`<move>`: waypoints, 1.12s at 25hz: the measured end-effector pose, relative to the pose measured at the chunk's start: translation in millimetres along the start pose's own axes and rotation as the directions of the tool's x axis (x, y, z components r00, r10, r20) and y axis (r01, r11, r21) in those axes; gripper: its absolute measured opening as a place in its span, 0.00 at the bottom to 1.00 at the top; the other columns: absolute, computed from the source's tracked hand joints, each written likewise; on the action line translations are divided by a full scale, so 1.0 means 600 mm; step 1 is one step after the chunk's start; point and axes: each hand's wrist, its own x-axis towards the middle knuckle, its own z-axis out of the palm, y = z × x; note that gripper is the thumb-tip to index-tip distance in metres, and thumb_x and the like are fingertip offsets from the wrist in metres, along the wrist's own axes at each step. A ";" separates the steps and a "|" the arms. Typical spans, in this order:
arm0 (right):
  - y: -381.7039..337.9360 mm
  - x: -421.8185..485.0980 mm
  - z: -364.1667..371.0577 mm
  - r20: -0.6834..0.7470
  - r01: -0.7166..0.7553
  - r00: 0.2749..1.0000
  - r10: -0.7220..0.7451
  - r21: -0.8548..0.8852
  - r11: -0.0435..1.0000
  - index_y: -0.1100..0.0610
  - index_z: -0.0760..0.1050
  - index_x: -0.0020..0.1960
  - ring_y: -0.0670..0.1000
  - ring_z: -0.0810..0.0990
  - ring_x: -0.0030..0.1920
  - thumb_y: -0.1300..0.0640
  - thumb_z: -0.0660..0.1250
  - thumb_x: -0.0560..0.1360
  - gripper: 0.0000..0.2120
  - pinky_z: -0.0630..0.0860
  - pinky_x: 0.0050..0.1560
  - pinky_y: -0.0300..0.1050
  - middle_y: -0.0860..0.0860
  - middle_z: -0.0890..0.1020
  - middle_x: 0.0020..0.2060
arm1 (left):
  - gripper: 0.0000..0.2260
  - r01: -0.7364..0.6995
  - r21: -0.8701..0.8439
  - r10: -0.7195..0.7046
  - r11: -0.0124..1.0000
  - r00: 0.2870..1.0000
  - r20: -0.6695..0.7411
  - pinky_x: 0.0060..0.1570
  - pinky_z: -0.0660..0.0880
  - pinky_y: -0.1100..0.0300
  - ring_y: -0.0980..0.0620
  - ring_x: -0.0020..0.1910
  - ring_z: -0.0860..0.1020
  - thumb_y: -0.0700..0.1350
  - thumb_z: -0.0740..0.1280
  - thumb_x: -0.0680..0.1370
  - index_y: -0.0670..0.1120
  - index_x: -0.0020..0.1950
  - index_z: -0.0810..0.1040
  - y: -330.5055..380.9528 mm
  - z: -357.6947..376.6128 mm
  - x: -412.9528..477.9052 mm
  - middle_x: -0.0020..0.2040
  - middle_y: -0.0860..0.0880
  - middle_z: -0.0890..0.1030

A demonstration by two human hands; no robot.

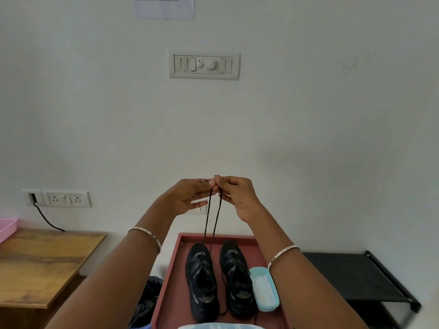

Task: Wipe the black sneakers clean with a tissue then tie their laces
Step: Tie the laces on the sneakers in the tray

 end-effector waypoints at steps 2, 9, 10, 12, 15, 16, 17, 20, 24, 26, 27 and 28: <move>-0.004 0.001 -0.002 -0.001 0.008 1.000 -0.008 -0.021 1.000 0.61 0.84 0.51 0.53 0.86 0.45 0.55 0.73 0.77 0.09 0.82 0.49 0.43 0.55 0.87 0.44 | 0.07 -0.113 0.073 0.120 0.991 0.988 -0.094 0.58 0.76 0.52 0.53 0.50 0.85 0.46 0.75 0.75 0.44 0.50 0.85 -0.002 0.010 -0.003 0.48 0.47 0.87; 0.009 0.014 0.010 -0.085 -0.158 0.985 0.149 -0.121 0.980 0.63 0.76 0.49 0.47 0.67 0.26 0.56 0.62 0.83 0.11 0.72 0.28 0.41 0.54 0.75 0.36 | 0.01 -0.438 0.774 0.720 0.457 0.693 -0.033 0.41 0.77 0.64 0.61 0.34 0.83 0.45 0.76 0.74 0.49 0.45 0.86 -0.024 0.033 0.013 0.35 0.55 0.85; 0.006 0.014 0.005 -0.075 -0.219 0.974 0.212 -0.109 0.970 0.63 0.76 0.47 0.46 0.64 0.25 0.58 0.63 0.82 0.09 0.67 0.25 0.40 0.53 0.74 0.34 | 0.01 -0.458 0.815 0.746 0.356 0.664 0.048 0.41 0.77 0.63 0.60 0.34 0.83 0.44 0.75 0.75 0.48 0.45 0.86 -0.028 0.026 0.014 0.36 0.55 0.85; 0.002 0.016 -0.004 -0.041 -0.323 0.946 0.321 -0.097 0.941 0.65 0.77 0.47 0.45 0.62 0.23 0.62 0.65 0.79 0.06 0.60 0.22 0.38 0.54 0.74 0.32 | 0.01 -0.452 0.891 0.780 0.040 0.571 0.255 0.43 0.75 0.59 0.54 0.35 0.83 0.43 0.75 0.75 0.48 0.45 0.86 -0.039 0.010 0.017 0.37 0.54 0.86; 0.001 0.016 0.000 -0.053 -0.328 0.945 0.324 -0.154 0.932 0.64 0.77 0.46 0.46 0.63 0.24 0.64 0.66 0.77 0.03 0.61 0.23 0.38 0.55 0.75 0.34 | 0.07 -0.250 0.905 0.717 -0.345 0.552 0.426 0.45 0.68 0.55 0.50 0.35 0.81 0.38 0.74 0.72 0.49 0.44 0.84 -0.053 0.002 0.019 0.37 0.53 0.83; 0.001 0.015 0.003 -0.054 -0.284 0.959 0.279 -0.155 0.946 0.62 0.77 0.46 0.47 0.64 0.25 0.63 0.68 0.77 0.03 0.64 0.25 0.39 0.55 0.76 0.35 | 0.08 -0.200 0.909 0.717 -0.365 0.564 0.411 0.45 0.65 0.55 0.49 0.36 0.80 0.36 0.72 0.71 0.49 0.44 0.83 -0.053 0.003 0.016 0.36 0.53 0.82; 0.003 0.015 0.005 -0.049 -0.223 0.975 0.218 -0.148 0.964 0.60 0.76 0.45 0.48 0.67 0.27 0.60 0.70 0.78 0.05 0.67 0.27 0.40 0.54 0.77 0.37 | 0.08 -0.160 0.929 0.731 -0.334 0.578 0.363 0.45 0.63 0.55 0.49 0.36 0.79 0.36 0.71 0.71 0.49 0.43 0.81 -0.049 0.005 0.011 0.37 0.54 0.81; 0.013 0.008 -0.001 -0.020 -0.029 0.999 0.025 -0.182 0.983 0.60 0.77 0.44 0.49 0.77 0.35 0.51 0.73 0.77 0.12 0.76 0.39 0.43 0.52 0.81 0.42 | 0.07 -0.136 0.990 0.722 0.026 0.688 0.075 0.48 0.63 0.54 0.50 0.42 0.79 0.41 0.65 0.78 0.51 0.47 0.80 -0.026 0.006 0.007 0.42 0.55 0.81; 0.047 -0.007 -0.006 -0.014 0.146 0.985 -0.171 -0.458 0.877 0.55 0.84 0.46 0.48 0.84 0.48 0.40 0.74 0.72 0.18 0.84 0.51 0.50 0.47 0.84 0.48 | 0.06 -0.178 0.826 0.476 0.535 0.871 -0.120 0.53 0.77 0.50 0.49 0.47 0.82 0.47 0.66 0.80 0.51 0.49 0.83 -0.006 -0.004 0.011 0.43 0.53 0.84; 0.050 -0.010 -0.003 0.003 0.191 0.977 -0.215 -0.473 0.860 0.51 0.85 0.46 0.48 0.84 0.49 0.38 0.74 0.72 0.16 0.84 0.52 0.53 0.46 0.84 0.48 | 0.07 -0.205 0.664 0.401 0.719 0.902 -0.156 0.46 0.77 0.56 0.51 0.45 0.83 0.44 0.67 0.80 0.46 0.47 0.85 -0.003 -0.002 0.005 0.41 0.50 0.84; 0.044 -0.011 0.001 0.005 0.193 0.977 -0.214 -0.459 0.867 0.50 0.85 0.45 0.49 0.84 0.48 0.39 0.74 0.73 0.14 0.84 0.52 0.54 0.47 0.85 0.47 | 0.07 -0.203 0.603 0.373 0.771 0.912 -0.170 0.42 0.75 0.60 0.53 0.43 0.82 0.43 0.68 0.80 0.45 0.47 0.85 0.000 0.000 0.002 0.40 0.49 0.84; 0.037 -0.011 0.005 -0.003 0.187 0.978 -0.210 -0.448 0.874 0.50 0.84 0.43 0.49 0.85 0.46 0.41 0.73 0.74 0.12 0.84 0.52 0.53 0.48 0.85 0.45 | 0.07 -0.199 0.563 0.354 0.802 0.918 -0.180 0.40 0.72 0.62 0.55 0.41 0.82 0.42 0.68 0.80 0.44 0.47 0.85 0.003 0.002 -0.002 0.40 0.49 0.84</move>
